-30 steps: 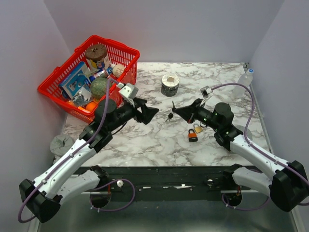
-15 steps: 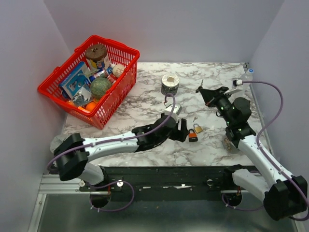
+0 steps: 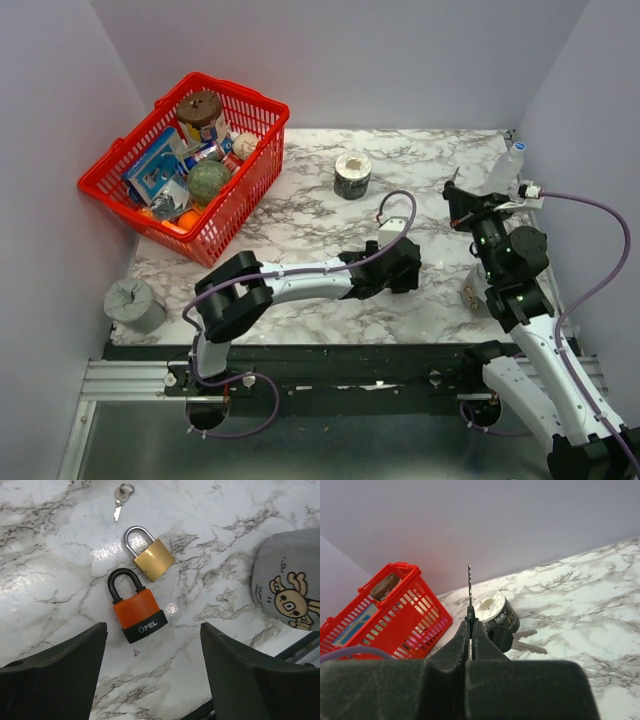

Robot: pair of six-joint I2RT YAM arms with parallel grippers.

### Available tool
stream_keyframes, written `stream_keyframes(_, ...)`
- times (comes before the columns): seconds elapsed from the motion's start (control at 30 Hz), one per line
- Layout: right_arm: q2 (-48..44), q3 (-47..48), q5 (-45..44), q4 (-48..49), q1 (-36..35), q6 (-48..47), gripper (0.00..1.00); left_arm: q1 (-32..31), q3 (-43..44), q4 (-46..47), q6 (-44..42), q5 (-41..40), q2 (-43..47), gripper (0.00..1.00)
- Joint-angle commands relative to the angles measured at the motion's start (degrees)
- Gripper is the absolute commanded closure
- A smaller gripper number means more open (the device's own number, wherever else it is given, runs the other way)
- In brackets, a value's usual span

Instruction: Unlock with the key

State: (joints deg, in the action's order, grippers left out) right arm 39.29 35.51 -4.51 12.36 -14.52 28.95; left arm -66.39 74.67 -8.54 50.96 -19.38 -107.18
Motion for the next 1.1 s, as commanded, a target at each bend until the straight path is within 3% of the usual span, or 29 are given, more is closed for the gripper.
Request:
stream_keyframes(0.0,-1.14,0.09,-4.45,-3.83,0.20,-2.14,0.99,-0.32,4.95,-5.53,1.51,2.06,-5.49,0.21)
stream_keyframes(0.33,-0.88,-0.52,0.03,-1.46,0.20,0.84,0.99,-0.23,11.28,-10.62,-0.16,3.20,-12.88,0.27)
stream_keyframes(0.63,-0.53,-0.61,0.56,-1.11,0.20,1.11,0.99,0.03,12.78,-14.93,-3.05,1.18,-16.84,0.48)
stream_keyframes(0.77,-0.70,-0.70,0.74,-1.02,0.20,1.20,0.99,0.03,10.06,-16.59,-4.98,-0.39,-15.88,0.55)
stream_keyframes(1.07,1.23,-0.44,2.23,-0.41,0.20,2.07,0.99,2.23,-4.34,-17.84,-8.33,-6.37,-5.34,0.57)
